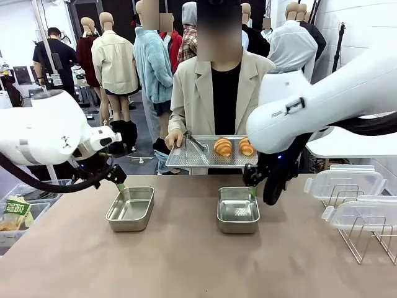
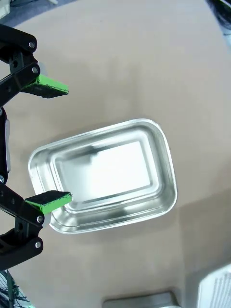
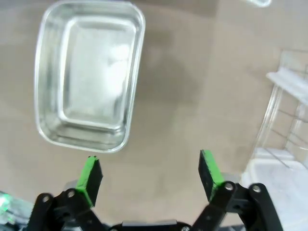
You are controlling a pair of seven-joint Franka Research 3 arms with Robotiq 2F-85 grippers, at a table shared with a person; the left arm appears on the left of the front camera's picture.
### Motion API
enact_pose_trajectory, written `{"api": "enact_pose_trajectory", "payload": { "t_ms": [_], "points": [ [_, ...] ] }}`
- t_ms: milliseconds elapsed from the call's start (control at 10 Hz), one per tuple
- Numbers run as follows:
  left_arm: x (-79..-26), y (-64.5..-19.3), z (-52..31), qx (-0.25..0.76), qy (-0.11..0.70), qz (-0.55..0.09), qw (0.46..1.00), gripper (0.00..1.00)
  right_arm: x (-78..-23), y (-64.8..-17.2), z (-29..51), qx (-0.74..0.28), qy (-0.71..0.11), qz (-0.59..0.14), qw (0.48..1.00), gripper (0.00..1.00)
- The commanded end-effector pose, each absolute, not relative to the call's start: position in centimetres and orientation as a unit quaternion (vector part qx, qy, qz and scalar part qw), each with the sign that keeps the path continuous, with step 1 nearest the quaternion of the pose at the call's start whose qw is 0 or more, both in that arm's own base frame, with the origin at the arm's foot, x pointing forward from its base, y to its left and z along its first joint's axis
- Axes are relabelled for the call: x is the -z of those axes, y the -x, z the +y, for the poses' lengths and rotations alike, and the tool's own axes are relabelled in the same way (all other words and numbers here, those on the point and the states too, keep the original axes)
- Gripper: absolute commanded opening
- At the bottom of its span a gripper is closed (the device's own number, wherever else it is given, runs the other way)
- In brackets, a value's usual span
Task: Place the bread in airtight containers.
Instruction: Lift both Airtight Container.
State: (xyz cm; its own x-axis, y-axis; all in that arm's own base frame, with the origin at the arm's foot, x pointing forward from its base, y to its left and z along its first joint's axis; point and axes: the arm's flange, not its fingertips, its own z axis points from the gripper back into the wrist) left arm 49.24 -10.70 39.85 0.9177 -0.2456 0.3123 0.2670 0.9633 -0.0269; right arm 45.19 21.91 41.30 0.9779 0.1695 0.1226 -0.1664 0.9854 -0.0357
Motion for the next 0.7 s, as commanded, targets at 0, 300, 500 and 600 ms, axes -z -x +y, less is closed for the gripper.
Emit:
{"api": "enact_pose_trajectory", "payload": {
  "t_ms": [0,300,500,600],
  "points": [
    [-38.1,-50.9,-11.7,0.104,0.043,-0.134,0.985,1.0,-39.3,-46.7,22.9,-0.037,0.018,-0.052,0.998,1.0],
    [-35.9,-51.3,-12.0,0.087,0.022,-0.127,0.988,1.0,-36.4,-47.3,22.8,-0.03,0.011,-0.065,0.997,1.0],
    [-34.7,-51.3,-12.0,0.085,0.027,-0.113,0.99,1.0,-34.7,-47.6,21.9,-0.028,-0.01,-0.071,0.997,1.0],
    [-34.0,-51.4,-12.1,0.085,0.027,-0.098,0.991,1.0,-34.0,-47.7,22.0,-0.034,-0.014,-0.066,0.997,1.0]
  ]
}}
